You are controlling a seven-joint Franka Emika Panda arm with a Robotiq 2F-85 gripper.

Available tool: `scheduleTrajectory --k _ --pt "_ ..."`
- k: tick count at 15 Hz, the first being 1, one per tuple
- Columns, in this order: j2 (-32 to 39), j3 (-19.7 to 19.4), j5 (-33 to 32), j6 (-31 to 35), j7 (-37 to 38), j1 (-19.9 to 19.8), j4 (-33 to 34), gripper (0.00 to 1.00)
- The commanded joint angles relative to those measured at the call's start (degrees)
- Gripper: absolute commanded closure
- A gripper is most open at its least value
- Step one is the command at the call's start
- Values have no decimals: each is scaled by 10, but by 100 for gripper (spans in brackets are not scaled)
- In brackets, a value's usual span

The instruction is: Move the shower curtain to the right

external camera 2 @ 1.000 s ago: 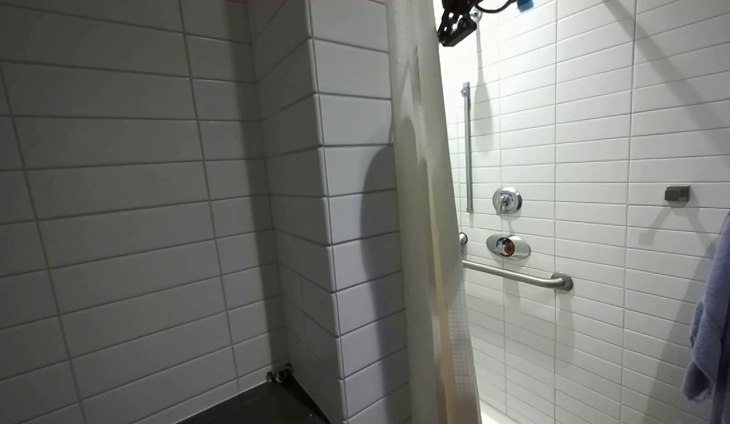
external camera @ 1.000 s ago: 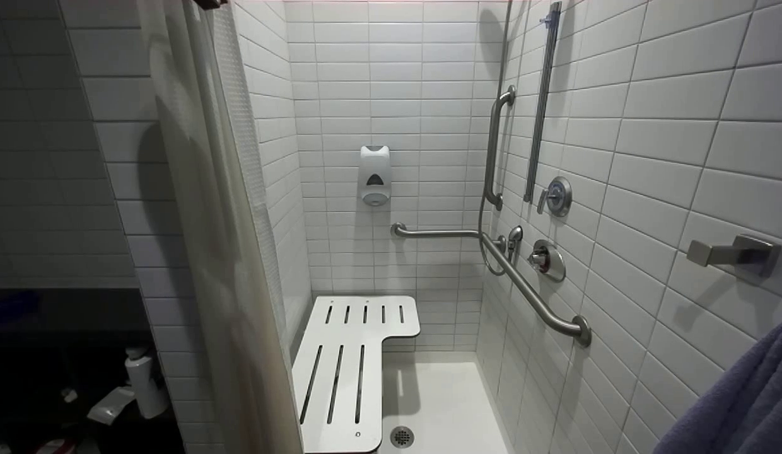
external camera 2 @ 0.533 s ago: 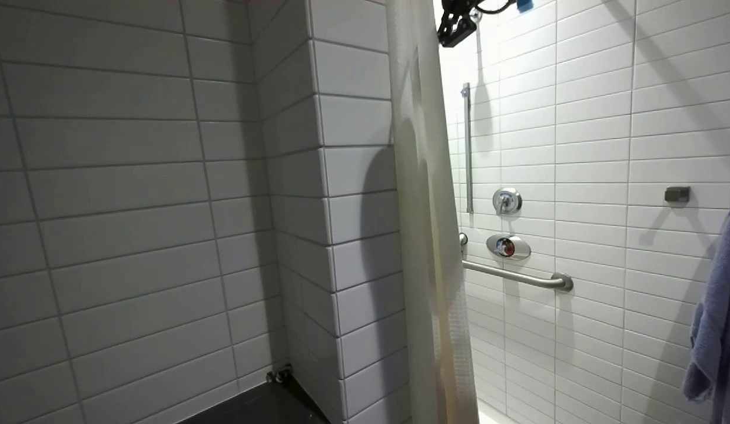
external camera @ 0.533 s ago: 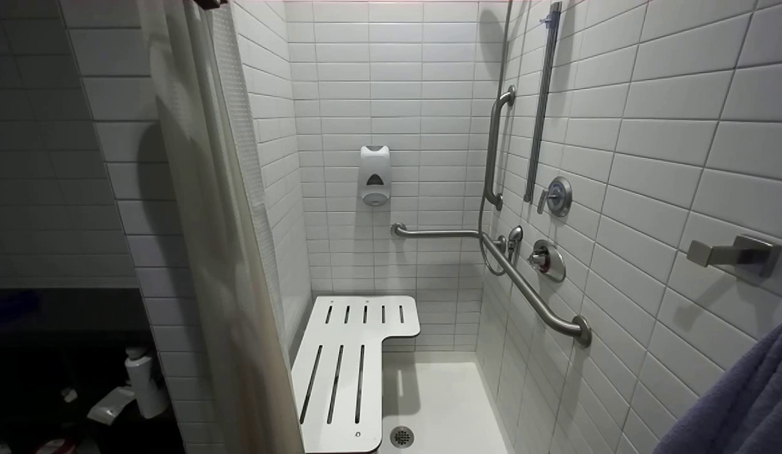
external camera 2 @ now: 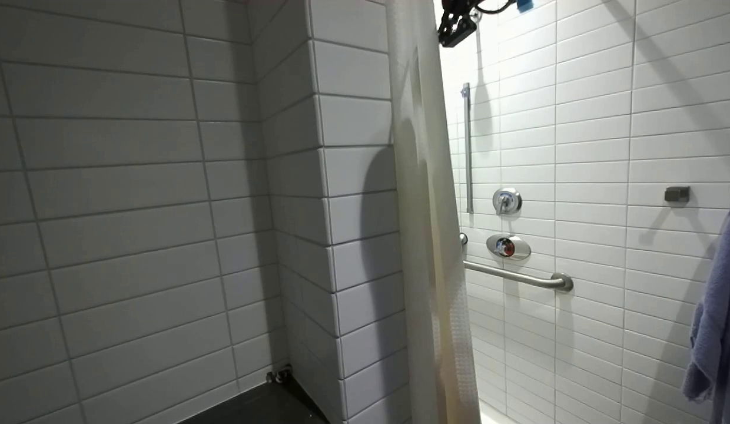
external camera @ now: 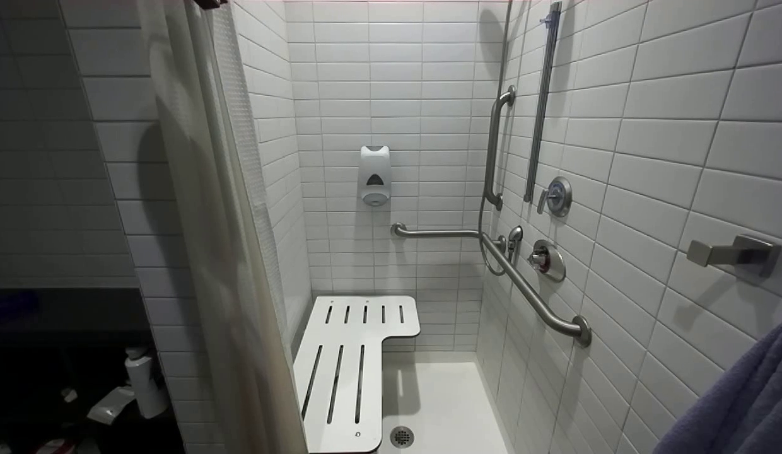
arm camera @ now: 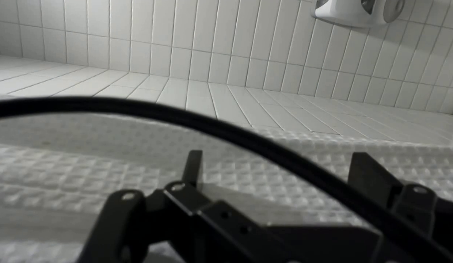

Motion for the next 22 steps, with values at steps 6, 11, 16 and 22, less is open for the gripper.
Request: scheduleTrajectory --k 6,11,16,22 --pt "0 0 0 0 0 0 0 0" --pt "0 0 0 0 0 0 0 0" --pt "-22 25 -119 -49 84 -84 -50 0" --pt "-88 123 -323 -228 187 -344 -81 0"
